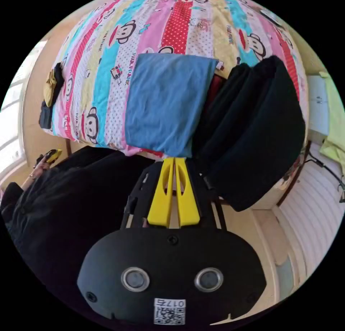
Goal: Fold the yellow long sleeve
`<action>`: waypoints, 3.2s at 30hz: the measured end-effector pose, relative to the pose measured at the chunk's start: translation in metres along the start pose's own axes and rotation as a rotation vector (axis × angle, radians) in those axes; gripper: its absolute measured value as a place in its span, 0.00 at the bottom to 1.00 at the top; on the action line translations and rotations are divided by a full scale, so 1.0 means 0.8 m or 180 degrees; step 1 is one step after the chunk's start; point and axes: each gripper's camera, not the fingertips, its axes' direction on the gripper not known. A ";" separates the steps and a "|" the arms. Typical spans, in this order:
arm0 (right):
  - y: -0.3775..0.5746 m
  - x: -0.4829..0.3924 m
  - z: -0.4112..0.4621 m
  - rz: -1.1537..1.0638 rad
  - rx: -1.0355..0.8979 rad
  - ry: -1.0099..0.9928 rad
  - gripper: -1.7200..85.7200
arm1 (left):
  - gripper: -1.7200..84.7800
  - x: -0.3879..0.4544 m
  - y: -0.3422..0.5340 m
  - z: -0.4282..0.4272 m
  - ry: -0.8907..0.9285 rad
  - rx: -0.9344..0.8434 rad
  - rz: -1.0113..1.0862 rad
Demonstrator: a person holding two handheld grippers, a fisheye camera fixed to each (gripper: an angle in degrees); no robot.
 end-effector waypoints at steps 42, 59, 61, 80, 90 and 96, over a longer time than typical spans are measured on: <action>0.296 -0.481 -0.047 -0.0460 0.5294 -0.1314 0.04 | 0.12 0.530 -0.222 -0.154 0.0133 0.1216 0.2185; 0.103 -0.505 0.005 -0.1054 0.4113 -0.2425 0.03 | 0.08 0.009 -0.004 -0.101 -0.0444 -0.0189 0.2480; 0.083 -0.509 0.008 -0.1153 0.4053 -0.2505 0.03 | 0.08 -0.021 0.015 -0.124 -0.0448 0.0286 0.2106; 0.060 -0.458 0.052 -0.1702 0.3946 -0.3193 0.03 | 0.06 0.139 0.153 0.211 -0.1754 0.0013 0.2795; 0.186 -0.348 0.121 -0.1641 0.4062 -0.2290 0.03 | 0.04 0.100 0.376 -0.058 0.0993 0.0170 0.4878; 0.248 -0.293 0.161 -0.1770 0.4482 -0.2086 0.04 | 0.03 0.109 0.581 -0.146 0.2966 -0.0131 0.6729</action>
